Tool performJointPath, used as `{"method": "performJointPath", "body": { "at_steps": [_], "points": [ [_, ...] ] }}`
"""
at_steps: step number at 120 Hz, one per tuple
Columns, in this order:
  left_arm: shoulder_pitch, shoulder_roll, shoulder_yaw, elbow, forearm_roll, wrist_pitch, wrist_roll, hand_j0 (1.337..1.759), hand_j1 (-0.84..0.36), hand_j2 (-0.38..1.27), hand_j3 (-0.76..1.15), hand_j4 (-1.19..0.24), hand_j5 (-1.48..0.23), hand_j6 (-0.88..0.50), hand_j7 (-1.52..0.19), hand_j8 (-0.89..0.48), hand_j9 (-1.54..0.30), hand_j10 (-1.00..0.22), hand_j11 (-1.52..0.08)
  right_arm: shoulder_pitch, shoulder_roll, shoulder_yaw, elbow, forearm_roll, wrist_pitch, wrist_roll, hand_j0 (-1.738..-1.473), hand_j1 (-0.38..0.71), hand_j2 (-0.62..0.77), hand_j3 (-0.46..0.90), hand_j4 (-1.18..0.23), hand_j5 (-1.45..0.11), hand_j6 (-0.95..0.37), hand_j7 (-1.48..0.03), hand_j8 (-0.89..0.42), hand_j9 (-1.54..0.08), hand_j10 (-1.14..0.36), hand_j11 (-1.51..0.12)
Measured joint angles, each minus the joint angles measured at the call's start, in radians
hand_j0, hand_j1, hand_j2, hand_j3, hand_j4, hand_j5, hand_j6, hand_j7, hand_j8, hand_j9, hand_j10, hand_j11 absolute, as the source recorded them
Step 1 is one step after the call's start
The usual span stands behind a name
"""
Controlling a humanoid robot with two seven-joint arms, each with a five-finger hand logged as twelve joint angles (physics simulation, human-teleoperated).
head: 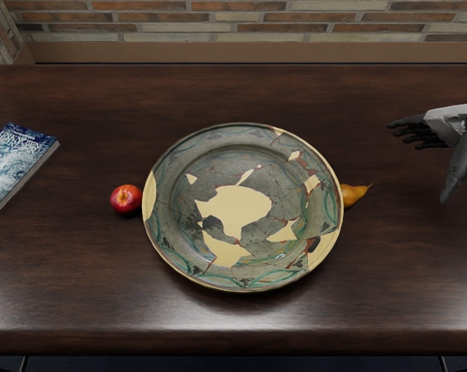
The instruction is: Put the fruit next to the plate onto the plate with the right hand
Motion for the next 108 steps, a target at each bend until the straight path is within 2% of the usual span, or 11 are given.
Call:
{"method": "performJointPath", "body": {
  "at_steps": [28,42,56,67,76,91,108],
  "points": [
    [0.000,0.000,0.000,0.000,0.000,0.000,0.000,1.658,0.33,0.00,0.00,-0.02,-0.02,-0.02,-0.02,-0.02,-0.02,-0.02,-0.02,0.021,0.003,0.000,0.011,0.001,0.000,-0.010,-1.658,-0.35,0.00,0.00,-0.01,0.00,-0.01,0.00,-0.01,0.00,0.00,0.00],
    [0.000,0.000,0.000,0.000,0.000,0.000,0.000,1.658,0.33,0.00,0.00,-0.02,-0.02,-0.02,-0.02,-0.02,-0.02,-0.02,-0.02,0.061,0.037,0.003,0.025,-0.004,0.000,-0.116,-1.658,-0.35,0.00,0.00,-0.01,0.00,-0.01,0.00,-0.01,0.00,0.00,0.00],
    [0.000,0.000,0.000,0.000,0.000,0.000,0.000,1.658,0.33,0.00,0.00,-0.02,-0.02,-0.02,-0.02,-0.02,-0.02,-0.02,-0.02,0.064,0.054,0.000,0.149,-0.095,-0.025,-0.160,-1.658,-0.35,0.00,0.00,-0.01,0.00,-0.01,0.00,-0.01,0.00,0.00,0.00],
    [0.000,0.000,0.000,0.000,0.000,0.000,0.000,1.658,0.33,0.00,0.00,-0.02,-0.02,-0.02,-0.02,-0.02,-0.02,-0.02,-0.02,0.047,0.064,-0.003,0.210,-0.149,-0.089,-0.172,-1.658,-0.35,0.00,0.00,-0.01,0.00,-0.01,0.00,-0.01,0.00,0.00,0.00],
    [0.000,0.000,0.000,0.000,0.000,0.000,0.000,1.658,0.33,0.00,0.00,-0.02,-0.02,-0.02,-0.02,-0.02,-0.02,-0.02,-0.02,0.005,0.109,-0.006,0.236,-0.206,-0.224,-0.177,-1.658,-0.35,0.00,0.00,-0.01,0.00,-0.01,0.00,-0.01,0.00,0.00,0.00],
    [0.000,0.000,0.000,0.000,0.000,0.000,0.000,1.658,0.33,0.00,0.00,-0.02,-0.02,-0.02,-0.02,-0.02,-0.02,-0.02,-0.02,-0.074,0.206,-0.008,0.245,-0.320,-0.415,-0.180,-1.658,-0.35,0.00,0.00,-0.01,0.00,-0.01,0.00,-0.01,0.00,0.00,0.00],
    [0.000,0.000,0.000,0.000,0.000,0.000,0.000,1.658,0.33,0.00,0.00,-0.02,-0.02,-0.02,-0.02,-0.02,-0.02,-0.02,-0.02,-0.130,0.258,-0.014,0.231,-0.416,-0.492,-0.181,-1.658,-0.35,0.00,0.00,0.00,0.00,-0.01,0.00,-0.01,0.00,0.00,0.00]
  ]
}}
